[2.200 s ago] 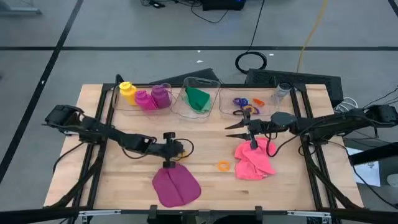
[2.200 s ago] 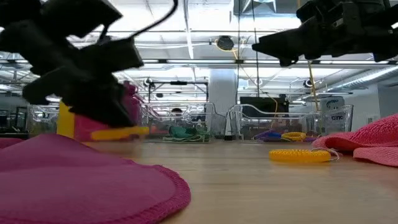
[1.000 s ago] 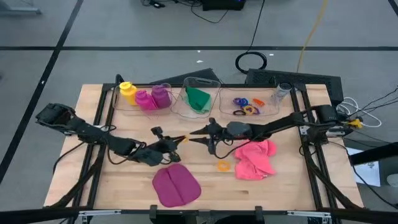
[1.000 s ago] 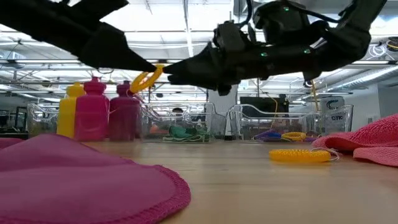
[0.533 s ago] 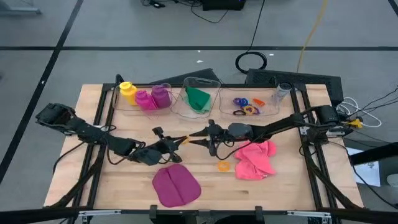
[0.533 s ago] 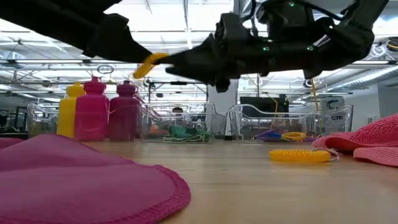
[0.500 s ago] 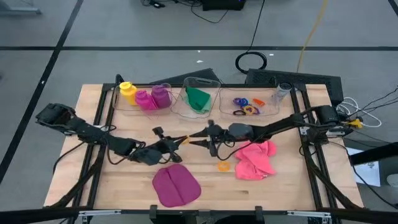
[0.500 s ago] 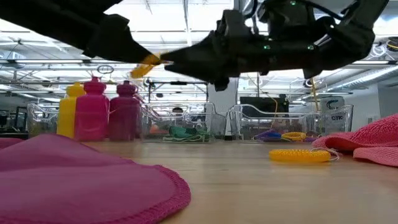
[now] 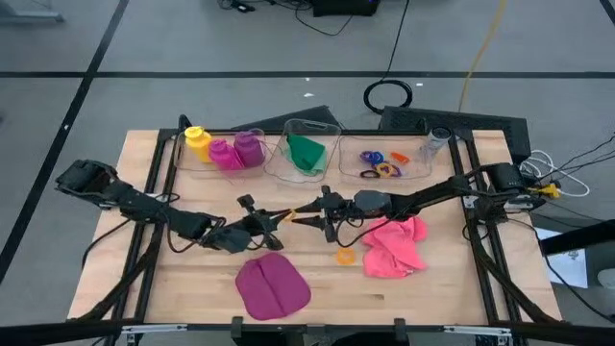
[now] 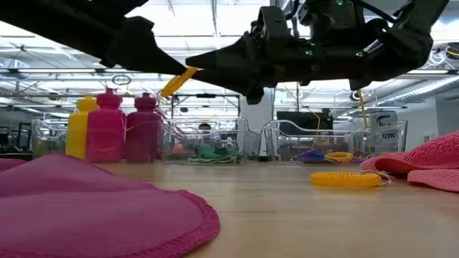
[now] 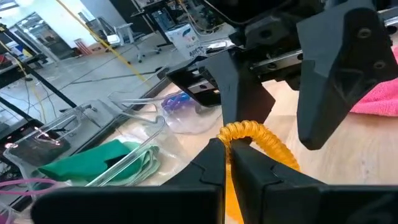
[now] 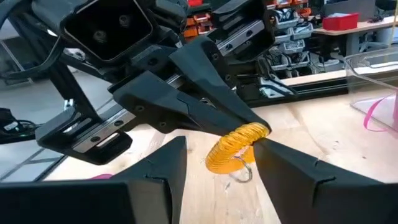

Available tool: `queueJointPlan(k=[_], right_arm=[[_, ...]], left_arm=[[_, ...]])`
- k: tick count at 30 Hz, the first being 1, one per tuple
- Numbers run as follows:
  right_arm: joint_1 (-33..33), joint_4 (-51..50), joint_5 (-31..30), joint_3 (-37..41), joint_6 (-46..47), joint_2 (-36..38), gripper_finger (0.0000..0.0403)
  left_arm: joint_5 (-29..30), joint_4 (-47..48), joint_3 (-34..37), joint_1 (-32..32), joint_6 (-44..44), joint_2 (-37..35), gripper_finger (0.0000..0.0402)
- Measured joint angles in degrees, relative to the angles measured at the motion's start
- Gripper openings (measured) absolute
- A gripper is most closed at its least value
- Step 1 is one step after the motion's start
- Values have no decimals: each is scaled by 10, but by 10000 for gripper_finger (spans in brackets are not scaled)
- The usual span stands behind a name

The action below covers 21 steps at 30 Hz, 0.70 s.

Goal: Pick & Place Sports Items
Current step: Put the left yellow spring keychain into the right transparent bin

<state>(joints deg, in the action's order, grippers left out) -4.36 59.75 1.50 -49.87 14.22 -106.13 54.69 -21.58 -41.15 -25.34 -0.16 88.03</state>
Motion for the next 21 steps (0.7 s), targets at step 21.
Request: queueJointPlan(k=[21], right_arm=[[13, -23, 6, 0, 14, 0, 4]], left_arm=[[-65, -24, 0, 7, 16, 0, 5]])
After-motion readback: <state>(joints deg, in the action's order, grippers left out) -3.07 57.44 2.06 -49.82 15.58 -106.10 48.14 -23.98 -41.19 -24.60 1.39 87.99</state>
